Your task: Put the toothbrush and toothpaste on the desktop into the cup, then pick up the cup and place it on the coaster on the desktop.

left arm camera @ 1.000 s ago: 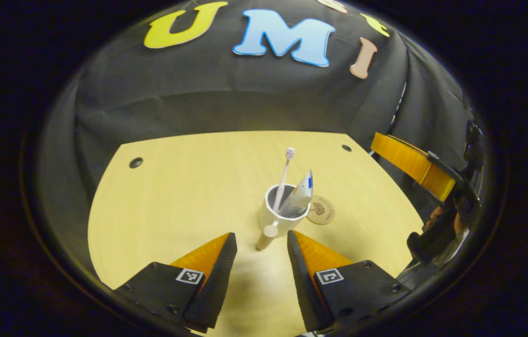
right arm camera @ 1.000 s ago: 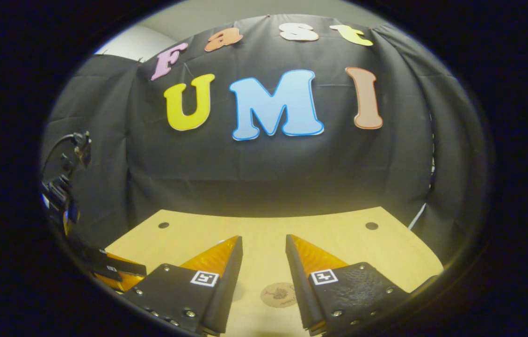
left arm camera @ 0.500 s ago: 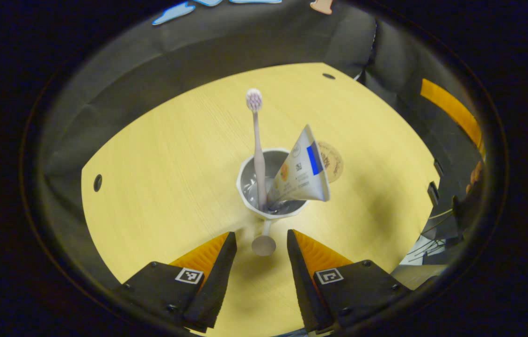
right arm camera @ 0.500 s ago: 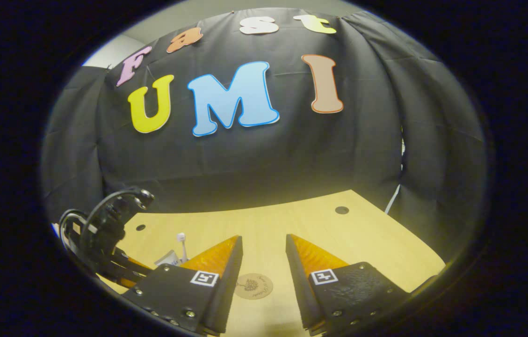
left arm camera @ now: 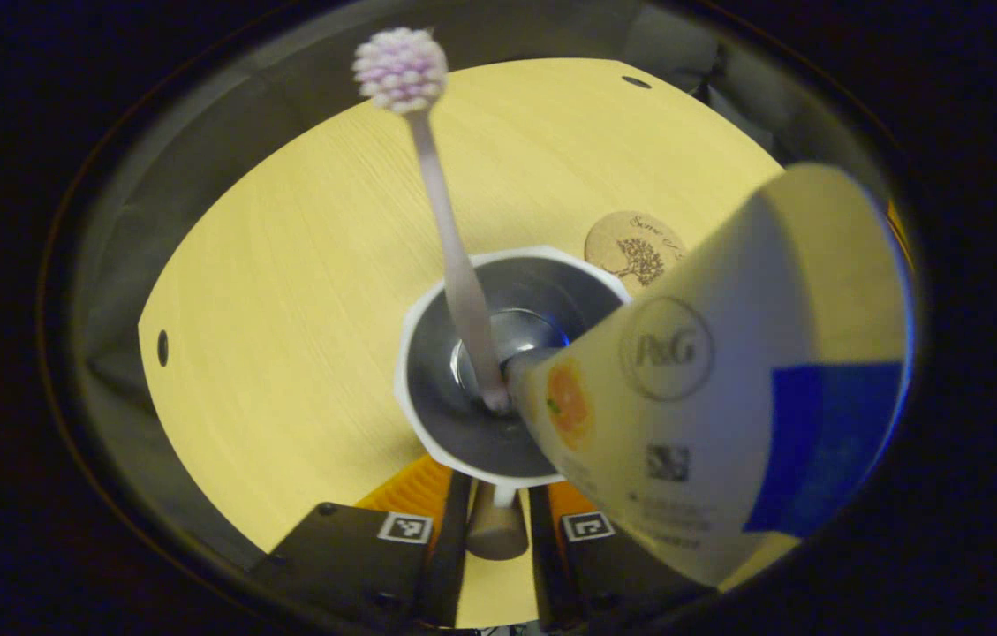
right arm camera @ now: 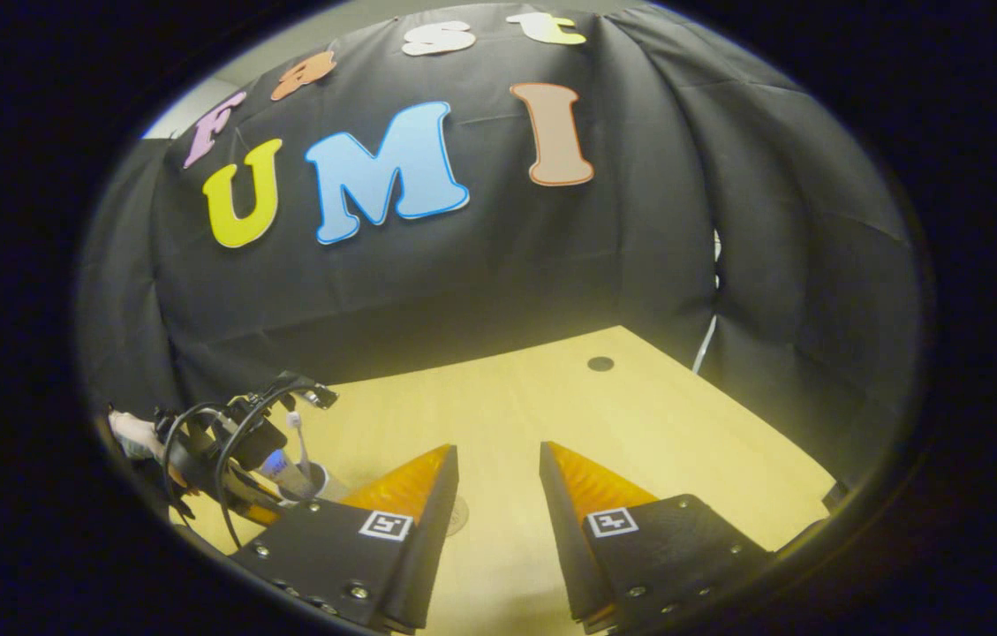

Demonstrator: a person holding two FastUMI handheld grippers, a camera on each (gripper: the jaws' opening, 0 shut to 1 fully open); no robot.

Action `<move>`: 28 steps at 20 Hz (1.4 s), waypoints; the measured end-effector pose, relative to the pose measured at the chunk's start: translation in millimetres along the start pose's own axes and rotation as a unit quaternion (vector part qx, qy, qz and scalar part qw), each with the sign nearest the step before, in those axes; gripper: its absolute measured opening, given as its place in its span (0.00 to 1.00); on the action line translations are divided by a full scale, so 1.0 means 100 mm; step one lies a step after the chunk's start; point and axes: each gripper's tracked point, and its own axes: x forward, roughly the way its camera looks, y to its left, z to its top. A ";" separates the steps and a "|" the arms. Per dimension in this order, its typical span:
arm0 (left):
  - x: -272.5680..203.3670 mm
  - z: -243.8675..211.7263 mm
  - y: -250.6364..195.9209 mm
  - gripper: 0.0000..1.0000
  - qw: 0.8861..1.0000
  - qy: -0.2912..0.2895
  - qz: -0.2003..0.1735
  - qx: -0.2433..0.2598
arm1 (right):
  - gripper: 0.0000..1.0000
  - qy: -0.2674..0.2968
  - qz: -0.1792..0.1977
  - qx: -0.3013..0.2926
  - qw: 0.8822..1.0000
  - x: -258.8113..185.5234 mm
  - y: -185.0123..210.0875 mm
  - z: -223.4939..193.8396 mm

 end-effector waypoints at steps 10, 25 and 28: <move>-0.13 0.13 -0.11 0.33 1.000 -0.026 0.015 -0.006 | 0.57 0.003 -0.007 0.009 1.000 -0.01 -0.29 0.00; -0.12 0.79 -1.14 0.33 0.997 -0.042 -0.010 0.056 | 0.57 0.007 -0.043 0.035 0.998 -0.19 -0.81 -0.11; -0.04 0.85 -1.18 0.33 0.998 -0.039 -0.008 0.052 | 0.57 0.010 -0.052 0.040 0.998 -0.22 -0.89 -0.14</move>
